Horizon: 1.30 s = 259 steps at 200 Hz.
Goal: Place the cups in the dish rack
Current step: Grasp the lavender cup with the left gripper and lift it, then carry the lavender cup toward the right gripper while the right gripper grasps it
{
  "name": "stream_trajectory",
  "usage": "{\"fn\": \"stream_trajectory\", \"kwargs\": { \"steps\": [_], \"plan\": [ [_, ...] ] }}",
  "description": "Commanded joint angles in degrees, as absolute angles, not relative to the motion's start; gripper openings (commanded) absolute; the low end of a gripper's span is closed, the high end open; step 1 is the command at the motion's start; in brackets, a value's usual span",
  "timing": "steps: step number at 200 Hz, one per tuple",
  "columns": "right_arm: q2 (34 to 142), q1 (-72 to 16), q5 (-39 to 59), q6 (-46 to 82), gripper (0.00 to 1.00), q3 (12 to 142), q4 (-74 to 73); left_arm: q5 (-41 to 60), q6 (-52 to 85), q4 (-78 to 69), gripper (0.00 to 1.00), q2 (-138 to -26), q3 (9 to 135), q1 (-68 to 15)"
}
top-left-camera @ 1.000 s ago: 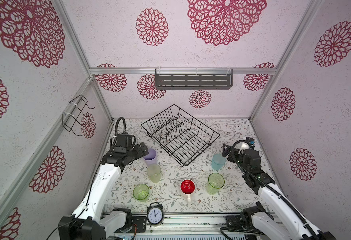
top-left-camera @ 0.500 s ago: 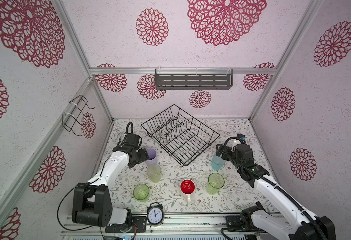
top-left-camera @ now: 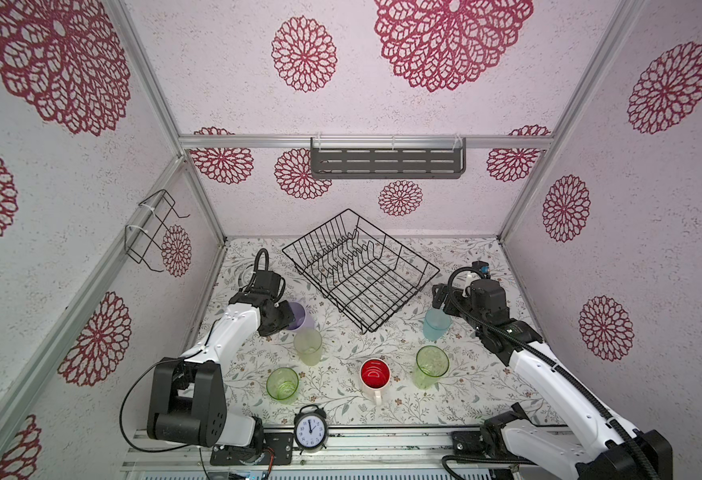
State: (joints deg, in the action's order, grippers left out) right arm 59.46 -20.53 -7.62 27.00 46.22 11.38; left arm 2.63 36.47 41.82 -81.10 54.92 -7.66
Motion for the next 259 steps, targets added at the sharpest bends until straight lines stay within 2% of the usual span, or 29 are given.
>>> {"fn": "stream_trajectory", "kwargs": {
  "steps": [1, 41, 60, 95, 113, 127, 181, 219, 259],
  "plan": [
    [59.21, -20.83, -4.88, 24.39, 0.99, 50.21, 14.37, 3.05, 36.39, 42.39, 0.0, -74.59, 55.36, -7.37],
    [60.7, -20.8, 6.79, 24.56, 0.99, 54.49, 15.21, 9.12, 36.67, 40.92, 0.0, -63.63, 57.73, -7.44],
    [60.41, -20.81, 14.05, 26.21, 0.99, 55.28, 12.25, 16.96, 36.54, 34.81, 0.0, -57.93, 58.01, -8.37],
    [61.18, -20.83, 34.36, 32.71, 0.99, 54.27, 0.52, 30.15, 37.9, 20.05, 0.0, -51.68, 55.44, -10.09],
    [62.84, -20.83, 47.04, 39.95, 0.99, 52.31, -10.21, 35.11, 41.6, 12.43, 0.0, -51.69, 53.35, -10.78],
    [63.83, -20.98, 52.38, 44.91, 0.99, 50.5, -17.94, 36.82, 43.54, 8.9, 0.0, -53.05, 52.74, -12.01],
    [65.62, -24.2, 56.12, 58.42, 0.99, 47.03, -32.63, 40.21, 41.92, 4.7, 0.0, -62.71, 57.21, -22.64],
    [67.48, -26.25, 56.85, 67.78, 0.99, 45.32, -44.36, 43.73, 44.84, -3.65, 0.0, -67.29, 57.56, -25.68],
    [70.7, -29.36, 56.47, 73.89, 0.97, 45.9, -53.87, 45.02, 45.38, -4.62, 0.0, -71.54, 58.97, -27.19]
  ]
}}
